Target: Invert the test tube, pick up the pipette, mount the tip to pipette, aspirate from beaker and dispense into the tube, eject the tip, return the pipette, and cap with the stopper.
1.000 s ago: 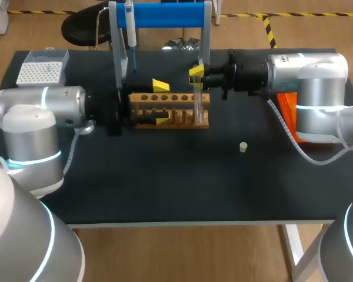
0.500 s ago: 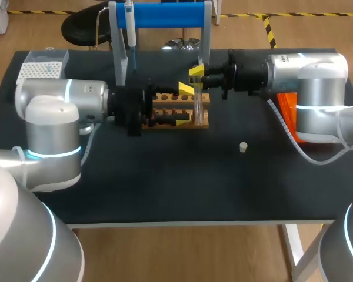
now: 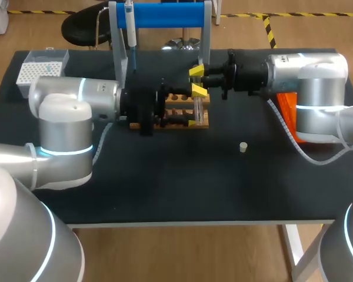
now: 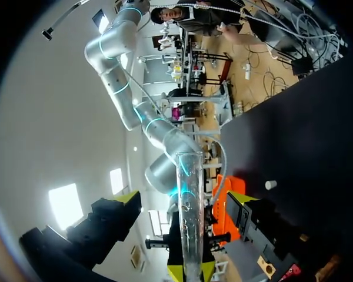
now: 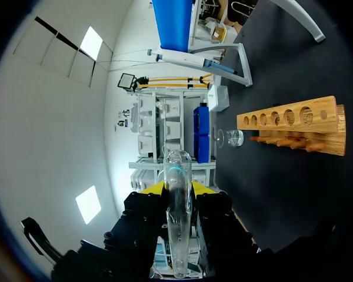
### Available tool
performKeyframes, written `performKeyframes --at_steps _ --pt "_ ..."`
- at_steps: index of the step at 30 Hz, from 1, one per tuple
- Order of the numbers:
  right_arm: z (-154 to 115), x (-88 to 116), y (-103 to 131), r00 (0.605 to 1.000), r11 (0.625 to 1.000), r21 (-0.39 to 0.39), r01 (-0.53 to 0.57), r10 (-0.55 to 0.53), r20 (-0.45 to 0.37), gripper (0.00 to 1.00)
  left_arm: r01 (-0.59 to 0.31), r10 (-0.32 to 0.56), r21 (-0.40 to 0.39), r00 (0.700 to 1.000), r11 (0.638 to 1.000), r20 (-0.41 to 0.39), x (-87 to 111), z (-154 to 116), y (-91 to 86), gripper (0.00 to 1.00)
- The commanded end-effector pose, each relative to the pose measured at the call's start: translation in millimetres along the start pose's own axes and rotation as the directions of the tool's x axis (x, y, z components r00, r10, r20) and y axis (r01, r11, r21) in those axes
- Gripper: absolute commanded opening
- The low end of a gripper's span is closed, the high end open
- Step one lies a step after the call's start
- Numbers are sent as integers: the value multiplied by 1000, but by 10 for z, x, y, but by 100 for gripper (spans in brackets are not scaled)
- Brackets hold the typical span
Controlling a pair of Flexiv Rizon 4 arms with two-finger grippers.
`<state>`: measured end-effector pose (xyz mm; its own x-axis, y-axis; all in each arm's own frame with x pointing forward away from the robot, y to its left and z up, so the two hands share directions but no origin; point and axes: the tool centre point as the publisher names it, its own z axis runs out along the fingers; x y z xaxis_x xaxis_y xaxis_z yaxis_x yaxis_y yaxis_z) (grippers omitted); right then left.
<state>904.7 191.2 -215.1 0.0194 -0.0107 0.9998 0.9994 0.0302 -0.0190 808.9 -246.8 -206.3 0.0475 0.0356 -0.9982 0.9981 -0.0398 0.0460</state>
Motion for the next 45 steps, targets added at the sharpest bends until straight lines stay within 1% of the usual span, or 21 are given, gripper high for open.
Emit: performKeyframes --at_steps 1,4,7,8,9,10,11,13,16,21,22,25,28,30,33,42,45 --pt "-6 9 -3 1000 1000 0 0 0 3 0 -4 4 -6 1000 1000 10 31 74 17 91" --pt "-6 9 -3 1000 1000 0 0 0 3 0 -3 3 -8 1000 1000 17 38 87 35 89" --pt "-6 9 -3 1000 1000 0 0 0 3 0 -4 4 -11 1000 1000 22 41 97 46 90" --pt "-6 9 -3 1000 1000 0 0 0 3 0 -4 4 -12 1000 1000 23 43 98 49 88" --pt "-6 9 -3 1000 1000 0 0 0 3 0 -3 4 -12 1000 1000 25 47 98 53 82" --pt "-6 9 -3 1000 1000 0 0 0 3 0 -3 3 -14 1000 1000 26 50 97 56 78" --pt "-6 9 -3 1000 1000 0 0 0 3 0 -3 3 -15 1000 1000 26 50 96 57 76" --pt "-6 9 -3 1000 1000 0 0 0 3 0 -4 5 -19 1000 1000 26 49 93 60 62" --pt "-6 9 -3 1000 1000 0 0 0 3 0 -6 6 -19 1000 1000 26 42 88 68 60" --pt "-6 9 -3 1000 1000 0 0 0 3 0 -4 4 -17 1000 1000 24 44 84 75 62" --pt "-6 9 -3 1000 1000 0 0 0 3 0 -4 5 -18 1000 1000 24 45 81 76 59" --pt "-6 9 -3 1000 1000 0 0 0 3 0 -7 8 -22 1000 1000 26 40 71 76 61" --pt "-6 9 -3 1000 1000 0 0 0 3 0 -9 9 -25 1000 1000 27 36 66 78 59" --pt "-6 9 -3 1000 1000 0 0 0 3 0 -9 10 -27 1000 1000 27 36 65 79 54" --pt "-6 9 -3 1000 1000 0 0 0 3 0 -9 10 -27 1000 1000 27 35 64 81 55" --pt "-6 9 -3 1000 1000 0 0 0 3 0 -11 12 -26 1000 1000 26 30 65 86 41" --pt "-6 9 -3 1000 1000 0 0 0 3 0 -12 12 -26 1000 1000 26 30 67 87 40"
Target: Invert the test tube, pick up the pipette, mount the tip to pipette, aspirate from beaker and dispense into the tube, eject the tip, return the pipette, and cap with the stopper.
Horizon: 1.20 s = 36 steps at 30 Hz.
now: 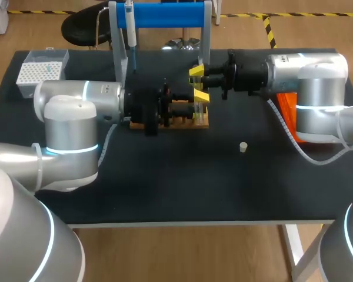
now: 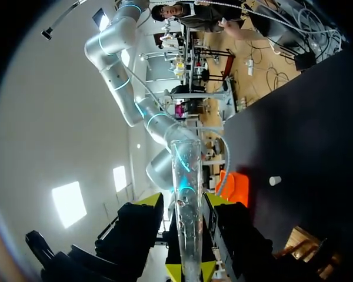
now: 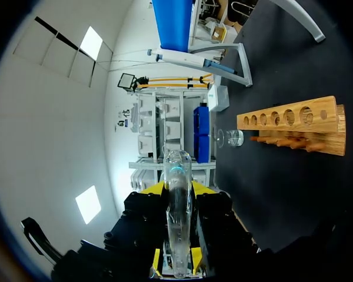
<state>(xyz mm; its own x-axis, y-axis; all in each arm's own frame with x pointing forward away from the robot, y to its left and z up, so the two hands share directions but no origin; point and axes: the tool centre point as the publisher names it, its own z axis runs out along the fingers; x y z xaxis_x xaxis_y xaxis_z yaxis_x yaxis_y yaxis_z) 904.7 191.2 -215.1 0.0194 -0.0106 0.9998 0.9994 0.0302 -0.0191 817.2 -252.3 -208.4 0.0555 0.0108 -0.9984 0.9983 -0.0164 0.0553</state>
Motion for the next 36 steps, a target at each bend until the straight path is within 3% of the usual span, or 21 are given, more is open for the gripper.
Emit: performKeyframes --at_steps 1,8,16,17,18,23,24,25,26,36 --pt "-7 9 -3 1000 1000 0 0 0 3 0 -3 3 -2 1000 1000 1 7 14 2 39" --pt "-7 9 -3 1000 1000 0 0 0 3 0 -3 3 -3 1000 1000 1 4 15 1 35" --pt "-7 9 -3 1000 1000 0 0 0 3 0 -3 3 -4 1000 1000 2 2 16 -4 14" --pt "-7 9 -3 1000 1000 0 0 0 3 0 -2 2 -4 1000 1000 2 2 16 -5 10" --pt "-7 9 -3 1000 1000 0 0 0 3 0 -2 2 -4 1000 1000 3 1 16 -5 0" --pt "-7 9 -3 1000 1000 0 0 0 3 0 3 -3 2 1000 1000 0 -1 15 -7 0" --pt "-7 9 -3 1000 1000 0 0 0 3 36 8 -8 12 1000 1000 -3 -1 14 -8 0" --pt "-7 9 -3 1000 1000 0 0 0 3 89 10 -10 10 1000 1000 -5 -2 14 -9 0" --pt "-7 9 -3 1000 1000 0 0 0 3 100 10 -10 10 1000 1000 -5 -2 14 -9 0" --pt "-7 9 -3 1000 1000 0 0 0 3 100 10 -10 10 1000 1000 -5 -2 14 -9 0"
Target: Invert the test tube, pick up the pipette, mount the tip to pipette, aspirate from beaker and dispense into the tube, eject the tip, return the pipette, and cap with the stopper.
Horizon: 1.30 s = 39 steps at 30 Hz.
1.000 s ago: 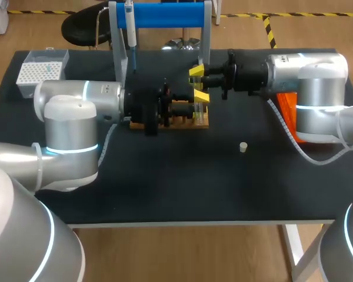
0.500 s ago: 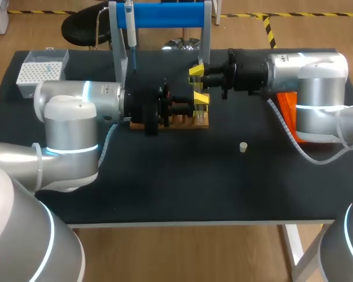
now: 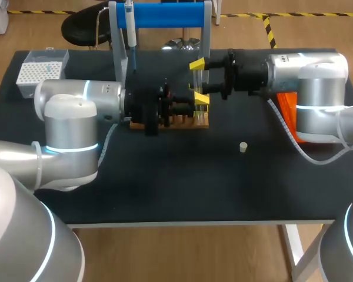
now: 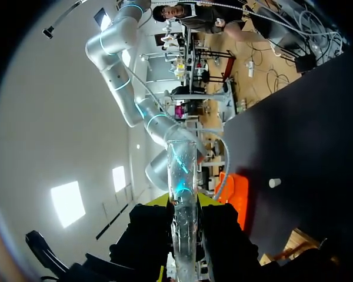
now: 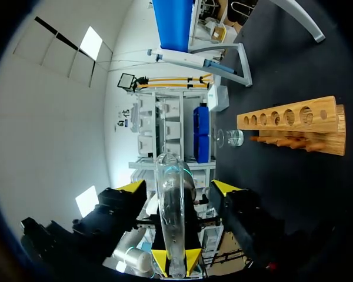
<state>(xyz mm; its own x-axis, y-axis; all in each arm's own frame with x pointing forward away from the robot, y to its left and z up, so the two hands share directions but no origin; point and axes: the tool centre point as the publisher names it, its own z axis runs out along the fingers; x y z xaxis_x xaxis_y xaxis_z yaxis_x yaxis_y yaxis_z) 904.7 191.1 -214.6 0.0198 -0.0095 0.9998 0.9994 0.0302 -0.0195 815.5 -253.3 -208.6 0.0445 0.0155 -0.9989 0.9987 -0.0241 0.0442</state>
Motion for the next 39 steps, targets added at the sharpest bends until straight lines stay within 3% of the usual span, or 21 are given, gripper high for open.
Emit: performKeyframes --at_steps 1,5,8,11,14,22,28,34,39 --pt "-6 3 -2 1000 1000 0 0 0 2 100 -1 1 2 1000 1000 -1 -2 4 8 0" --pt "-6 3 -2 1000 1000 0 0 0 2 100 -1 1 2 1000 1000 -1 -2 4 8 0" --pt "-100 78 -112 983 984 -16 177 -176 52 100 -1 1 2 1000 1000 -1 -2 4 8 0" --pt "-256 106 -202 939 942 -34 334 -329 100 100 -1 1 2 1000 1000 -1 -2 4 8 0" --pt "-431 88 -229 908 912 -43 408 -400 124 100 -1 1 2 1000 1000 -1 -2 4 8 0" --pt "-798 -11 -331 764 774 -35 633 -616 190 100 -1 1 2 1000 1000 -1 -2 4 8 0" --pt "-928 -123 -432 605 633 27 774 -752 261 100 -1 1 2 1000 1000 -1 -2 4 8 0" --pt "-970 -196 -481 506 551 94 829 -812 291 100 -1 1 2 1000 1000 -1 -2 4 8 0" --pt "-970 -196 -481 506 551 94 829 -812 291 100 -1 1 2 1000 1000 -1 -2 4 8 0"
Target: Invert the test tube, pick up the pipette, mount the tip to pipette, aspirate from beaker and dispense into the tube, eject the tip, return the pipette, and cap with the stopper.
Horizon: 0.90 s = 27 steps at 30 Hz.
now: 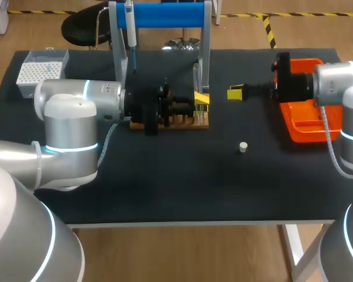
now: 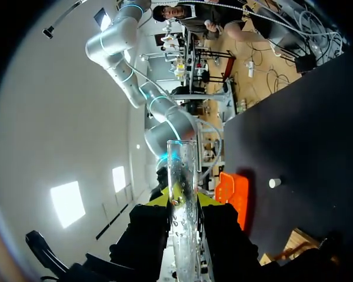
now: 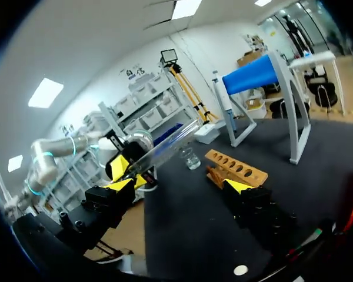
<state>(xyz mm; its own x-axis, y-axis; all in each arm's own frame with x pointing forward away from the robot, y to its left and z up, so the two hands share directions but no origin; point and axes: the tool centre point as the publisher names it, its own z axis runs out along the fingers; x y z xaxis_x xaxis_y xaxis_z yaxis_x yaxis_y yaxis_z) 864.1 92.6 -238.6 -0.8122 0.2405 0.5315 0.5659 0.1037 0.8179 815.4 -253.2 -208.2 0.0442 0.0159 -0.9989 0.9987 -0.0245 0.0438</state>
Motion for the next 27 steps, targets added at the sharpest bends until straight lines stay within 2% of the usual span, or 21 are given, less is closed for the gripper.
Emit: performKeyframes --at_steps 1,8,12,15,17,18,19,20,21,22,23,27 --pt "-13 65 8 1000 1000 -1 2 -2 22 100 -2 2 2 1000 1000 -1 1 4 9 0" --pt "-13 65 8 1000 1000 -1 2 -2 22 100 -2 2 2 1000 1000 -1 1 4 9 0" --pt "-13 65 8 1000 1000 -1 2 -2 22 100 142 -139 48 988 989 -63 -161 -101 54 0" --pt "-13 65 8 1000 1000 -1 2 -2 22 100 289 -285 55 955 956 -79 -260 -166 95 0" --pt "-13 65 8 1000 1000 -1 2 -2 22 100 389 -383 85 920 917 -84 -323 -192 115 0" --pt "-13 65 8 1000 1000 -1 2 -2 22 100 445 -439 66 895 893 -84 -358 -211 135 0" --pt "-13 65 8 1000 1000 -1 2 -2 22 100 495 -489 85 868 865 -87 -386 -221 152 0" --pt "-13 65 8 1000 1000 -1 2 -2 22 100 575 -567 84 817 814 -107 -413 -225 166 0" --pt "-13 65 8 1000 1000 -1 2 -2 22 100 655 -646 67 754 752 -122 -407 -228 189 0" --pt "-13 65 8 1000 1000 -1 2 -2 22 100 720 -710 93 693 687 -127 -424 -219 200 0" --pt "-13 65 8 1000 1000 -1 2 -2 22 100 776 -765 72 630 627 -134 -427 -206 220 0" --pt "-13 65 8 1000 1000 -1 2 -2 22 100 776 -765 72 630 627 -134 -427 -206 220 0"
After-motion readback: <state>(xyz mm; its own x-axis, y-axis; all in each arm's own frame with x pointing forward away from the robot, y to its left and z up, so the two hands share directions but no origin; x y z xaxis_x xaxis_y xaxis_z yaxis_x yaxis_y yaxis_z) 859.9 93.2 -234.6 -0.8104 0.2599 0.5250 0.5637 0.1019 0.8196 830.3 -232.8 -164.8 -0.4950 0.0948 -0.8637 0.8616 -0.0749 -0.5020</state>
